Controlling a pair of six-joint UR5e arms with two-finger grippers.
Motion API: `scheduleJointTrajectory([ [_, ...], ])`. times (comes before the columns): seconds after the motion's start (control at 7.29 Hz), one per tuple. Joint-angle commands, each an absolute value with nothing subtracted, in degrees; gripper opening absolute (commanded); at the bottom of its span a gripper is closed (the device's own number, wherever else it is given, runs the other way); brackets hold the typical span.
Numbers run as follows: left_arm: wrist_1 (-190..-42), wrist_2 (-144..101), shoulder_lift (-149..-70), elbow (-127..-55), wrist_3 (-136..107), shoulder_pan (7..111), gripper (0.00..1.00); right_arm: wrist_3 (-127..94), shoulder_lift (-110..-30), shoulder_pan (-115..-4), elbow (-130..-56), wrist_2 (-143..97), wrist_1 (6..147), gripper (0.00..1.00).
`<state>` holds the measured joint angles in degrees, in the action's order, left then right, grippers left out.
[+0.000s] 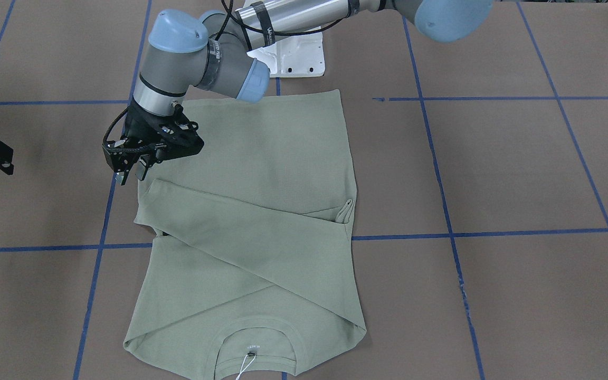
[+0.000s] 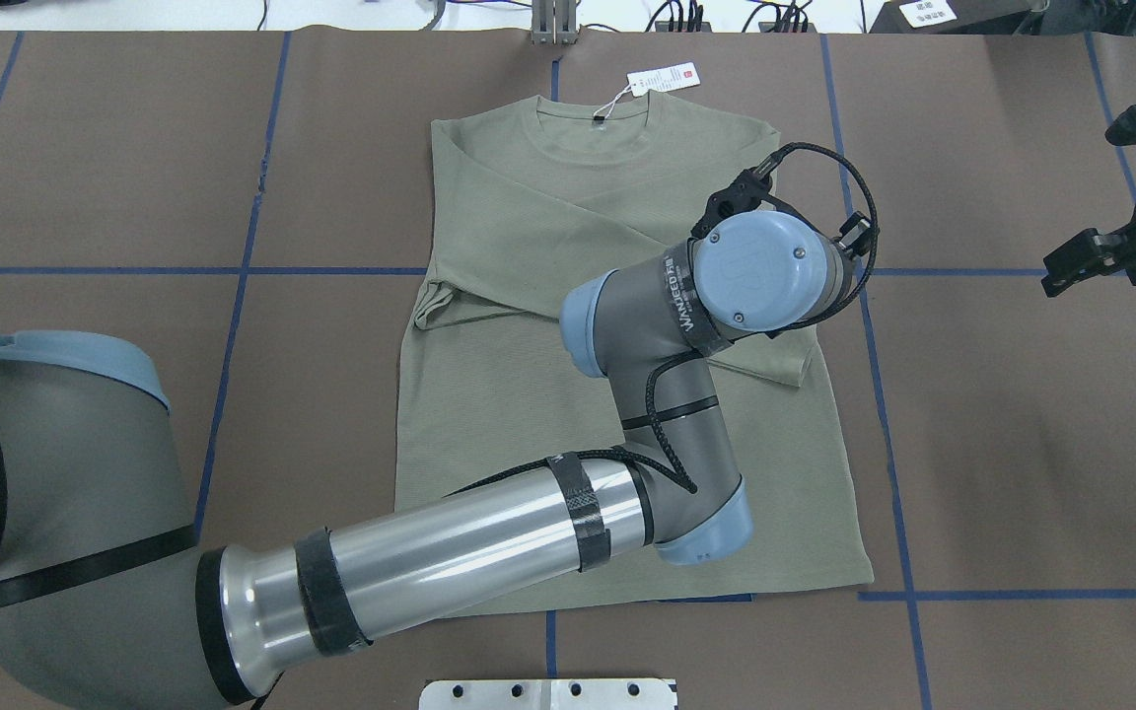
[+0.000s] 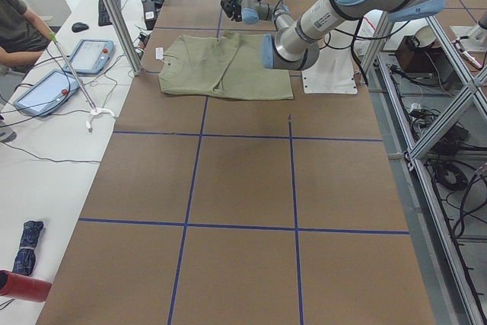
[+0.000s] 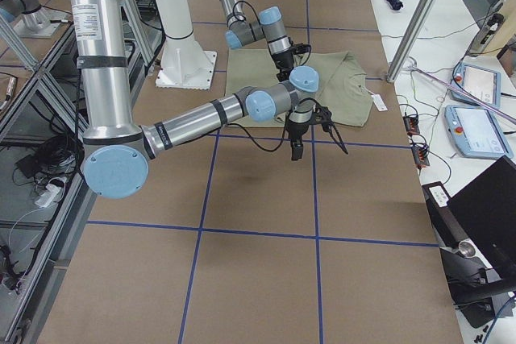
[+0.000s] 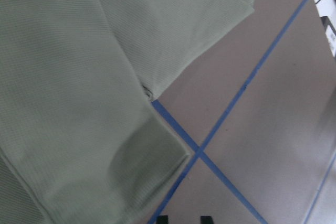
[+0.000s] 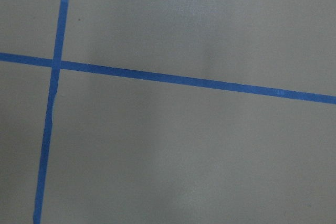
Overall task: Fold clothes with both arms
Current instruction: 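Fold the held sleeve across the shirt body with the left gripper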
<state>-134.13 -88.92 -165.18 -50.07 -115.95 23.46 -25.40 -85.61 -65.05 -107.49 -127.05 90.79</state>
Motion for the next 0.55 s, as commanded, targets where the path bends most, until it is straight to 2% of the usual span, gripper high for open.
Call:
scheduleJointTrajectory([
  [0.0, -134.7, -88.0, -163.2, -50.7, -109.7, 23.6, 1.0, -25.5, -85.2, -65.0, -107.4, -127.1, 90.8, 1.0],
  [0.14, -130.7, -88.4, -163.2, -51.6, -106.2, 23.8, 1.0, -26.5, -84.6, -65.0, -107.7, -127.1, 90.5, 1.0],
  [0.27, -125.4, -89.6, -159.0, -58.5, -101.3, 24.7, 1.0, -31.3, -83.8, -64.7, -108.1, -127.0, 89.8, 1.0],
  [0.41, -121.9, -94.0, -150.8, -69.1, -97.5, 26.8, 1.0, -37.2, -83.9, -62.9, -108.1, -127.0, 85.8, 1.0],
])
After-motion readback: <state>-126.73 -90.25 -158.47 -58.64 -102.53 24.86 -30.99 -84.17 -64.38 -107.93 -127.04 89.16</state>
